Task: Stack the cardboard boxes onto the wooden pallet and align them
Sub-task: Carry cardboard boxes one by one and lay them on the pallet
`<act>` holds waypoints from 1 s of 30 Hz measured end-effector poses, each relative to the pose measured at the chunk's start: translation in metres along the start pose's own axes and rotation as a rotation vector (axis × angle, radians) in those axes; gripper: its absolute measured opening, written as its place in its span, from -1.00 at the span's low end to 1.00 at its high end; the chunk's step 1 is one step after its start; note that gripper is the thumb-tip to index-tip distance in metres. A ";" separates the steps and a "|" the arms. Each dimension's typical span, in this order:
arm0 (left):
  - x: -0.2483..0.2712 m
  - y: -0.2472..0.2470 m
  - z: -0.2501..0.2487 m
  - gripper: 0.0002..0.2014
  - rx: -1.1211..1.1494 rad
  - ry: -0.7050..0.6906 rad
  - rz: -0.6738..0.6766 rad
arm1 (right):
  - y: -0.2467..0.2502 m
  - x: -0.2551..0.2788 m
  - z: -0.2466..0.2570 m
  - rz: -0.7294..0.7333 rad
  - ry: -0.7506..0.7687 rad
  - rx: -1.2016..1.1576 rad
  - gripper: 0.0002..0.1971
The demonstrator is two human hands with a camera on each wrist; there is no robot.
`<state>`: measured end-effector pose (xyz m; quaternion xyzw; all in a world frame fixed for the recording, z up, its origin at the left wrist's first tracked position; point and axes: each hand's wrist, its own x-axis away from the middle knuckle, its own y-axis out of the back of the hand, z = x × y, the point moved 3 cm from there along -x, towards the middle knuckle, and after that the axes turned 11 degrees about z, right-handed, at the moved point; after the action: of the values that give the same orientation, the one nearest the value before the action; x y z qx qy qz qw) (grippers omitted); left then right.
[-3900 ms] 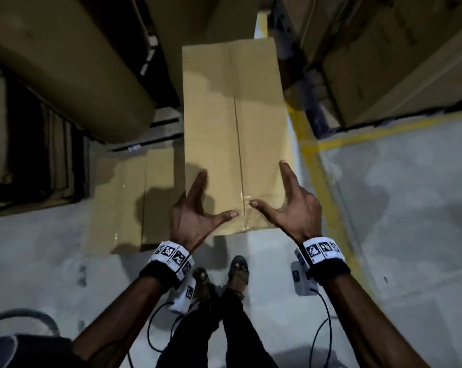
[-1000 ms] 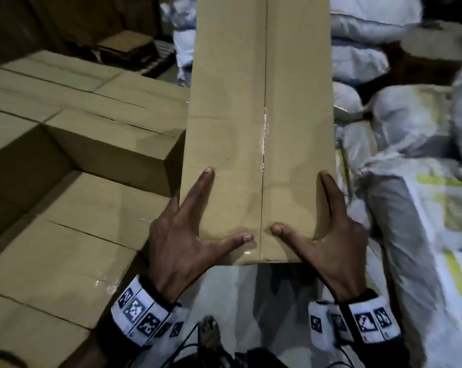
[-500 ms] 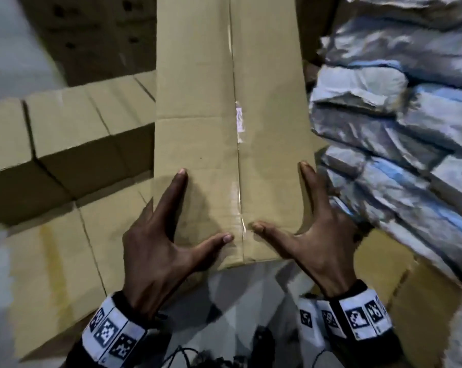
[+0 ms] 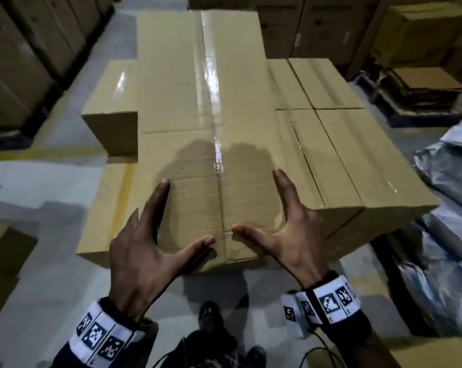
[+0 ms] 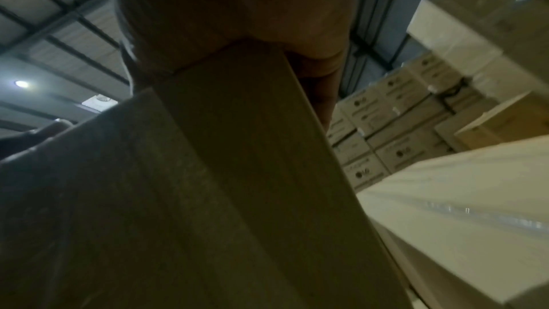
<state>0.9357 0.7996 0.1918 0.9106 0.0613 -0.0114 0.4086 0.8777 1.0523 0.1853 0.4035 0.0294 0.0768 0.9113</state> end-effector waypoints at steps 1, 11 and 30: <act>-0.005 -0.004 0.007 0.15 -0.017 0.023 0.006 | -0.007 -0.008 -0.004 0.028 -0.008 0.006 0.29; -0.070 -0.050 0.069 0.13 -0.085 0.108 0.181 | -0.064 -0.067 -0.045 0.187 -0.211 0.071 0.29; -0.131 -0.164 0.088 0.13 -0.025 0.150 0.336 | -0.080 -0.120 -0.149 0.180 -0.283 0.103 0.15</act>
<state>0.7884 0.8284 0.0207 0.9011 -0.0613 0.1259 0.4103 0.7518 1.0882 0.0248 0.4576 -0.1316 0.0991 0.8738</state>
